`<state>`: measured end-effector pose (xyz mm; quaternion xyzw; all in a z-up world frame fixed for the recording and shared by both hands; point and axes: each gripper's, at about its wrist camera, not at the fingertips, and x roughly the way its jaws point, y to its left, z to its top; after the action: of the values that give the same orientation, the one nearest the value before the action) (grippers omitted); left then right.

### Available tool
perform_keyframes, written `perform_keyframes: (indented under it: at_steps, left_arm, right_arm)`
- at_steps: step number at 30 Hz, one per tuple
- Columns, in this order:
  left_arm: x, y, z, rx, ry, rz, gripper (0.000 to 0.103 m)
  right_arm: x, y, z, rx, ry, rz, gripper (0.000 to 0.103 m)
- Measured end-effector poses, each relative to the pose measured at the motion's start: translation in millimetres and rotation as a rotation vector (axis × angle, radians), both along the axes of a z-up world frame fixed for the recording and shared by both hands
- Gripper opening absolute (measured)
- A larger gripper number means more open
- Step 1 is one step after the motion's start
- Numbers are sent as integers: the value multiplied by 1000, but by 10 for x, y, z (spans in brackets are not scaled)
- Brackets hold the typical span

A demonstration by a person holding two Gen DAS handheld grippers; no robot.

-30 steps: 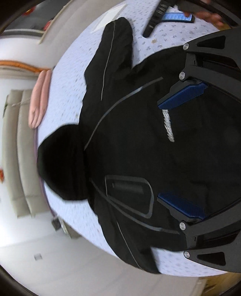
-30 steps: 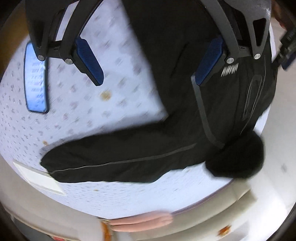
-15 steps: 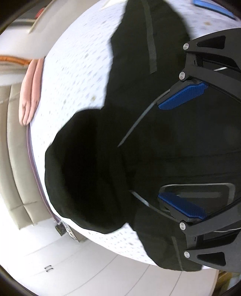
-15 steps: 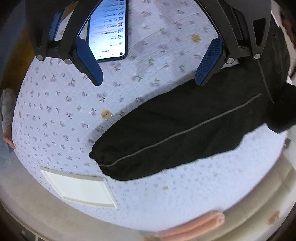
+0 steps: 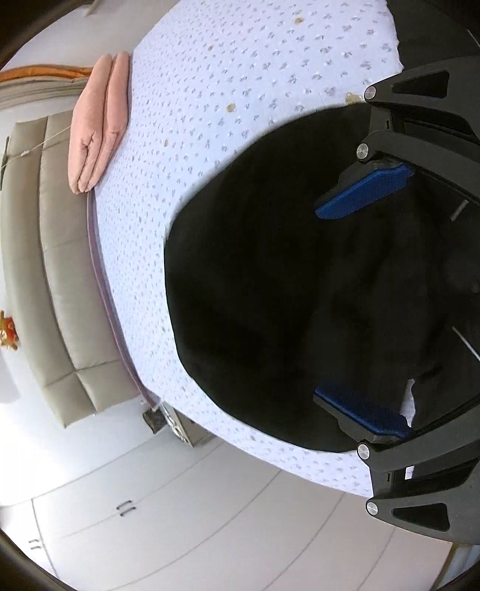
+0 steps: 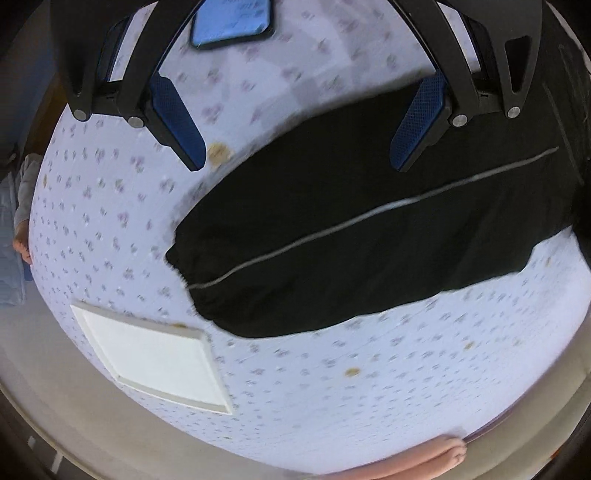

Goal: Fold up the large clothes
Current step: 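Grasp the sleeve cuff with the right gripper and lift it across the body, then lay the sleeve over the jacket back and open the right gripper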

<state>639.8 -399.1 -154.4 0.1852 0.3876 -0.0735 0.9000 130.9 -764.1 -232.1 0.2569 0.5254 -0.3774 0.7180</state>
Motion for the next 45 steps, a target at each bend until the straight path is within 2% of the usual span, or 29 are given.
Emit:
perform_keyframes:
  at_steps: [3, 8, 10, 12, 14, 15, 16, 17, 18, 20, 23, 25, 26, 28, 29, 30, 31, 33, 37, 41, 42, 43, 44, 45]
  left_arm:
    - [-255, -74, -142, -10, 37, -35, 92]
    - [-1086, -110, -445, 9, 131, -88, 92]
    - [-1409, -92, -544, 3, 173, -97, 92]
    - [-1696, -66, -680, -11, 229, -113, 92]
    - [-1974, -147, -823, -26, 296, -135, 92]
    - [-2072, -219, -903, -31, 324, -147, 92]
    - [-2161, -291, -973, -36, 346, -157, 92]
    - [-2241, -368, -1024, -42, 360, -170, 92]
    - [-2284, -427, -1027, -47, 367, -178, 92]
    - [-2407, -670, -1060, -72, 385, -211, 92]
    - [-2550, -970, -1047, -98, 388, -257, 92]
    - [-2628, -1140, -1073, -108, 403, -298, 92]
    - [-2599, -1206, -1081, -101, 407, -307, 92]
    - [-2649, -1333, -1282, -69, 443, -325, 92]
    - [-2676, -1368, -1366, -56, 462, -326, 92]
    - [-2704, -1389, -1474, -36, 476, -323, 92]
    - [-2731, -1388, -1502, -29, 468, -325, 92]
    - [-2775, -1382, -1470, -23, 451, -332, 92]
    - [-2792, -1352, -1436, -19, 463, -315, 92]
    - [-2805, -1316, -1415, -9, 452, -314, 92]
    - [-2805, -1314, -1420, -8, 450, -313, 92]
    - [-2818, -1301, -1417, -7, 447, -311, 92]
    - [-2839, -1278, -1401, -8, 439, -308, 92]
    - [-2884, -1222, -1361, -11, 434, -305, 92]
  right_arm:
    - [-55, -250, -81, -12, 5, -31, 100]
    - [-260, -762, -189, 30, -62, -95, 96]
    - [-394, -980, -259, 64, -96, -145, 96]
    - [-537, -1221, -426, 145, -145, -184, 91]
    - [-606, -1358, -585, 244, -213, -192, 90]
    - [-626, -1397, -614, 256, -243, -190, 88]
    - [-617, -1396, -588, 243, -254, -175, 81]
    - [-578, -1390, -554, 241, -260, -141, 58]
    - [-522, -1371, -498, 255, -274, -97, 50]
    - [-474, -1323, -356, 234, -275, -58, 38]
    - [-484, -1226, -12, 160, -295, 3, 33]
    - [-498, -1160, 151, 102, -281, 29, 31]
    - [-499, -1145, 143, 93, -268, 35, 31]
    - [-496, -1143, -40, 106, -215, 36, 31]
    - [-481, -1162, -199, 128, -183, 34, 34]
    - [-470, -1195, -361, 156, -157, 34, 44]
    - [-493, -1202, -425, 169, -154, 33, 47]
    - [-575, -1250, -415, 219, -199, -5, 59]
    - [-795, -1270, -322, 285, -277, -34, 59]
    - [-924, -1279, -461, 383, -320, -77, 59]
    - [-924, -1302, -501, 395, -338, -92, 56]
    - [-910, -1312, -516, 391, -352, -94, 48]
    - [-856, -1321, -529, 391, -371, -88, 32]
    - [-806, -1326, -524, 410, -387, -84, 28]
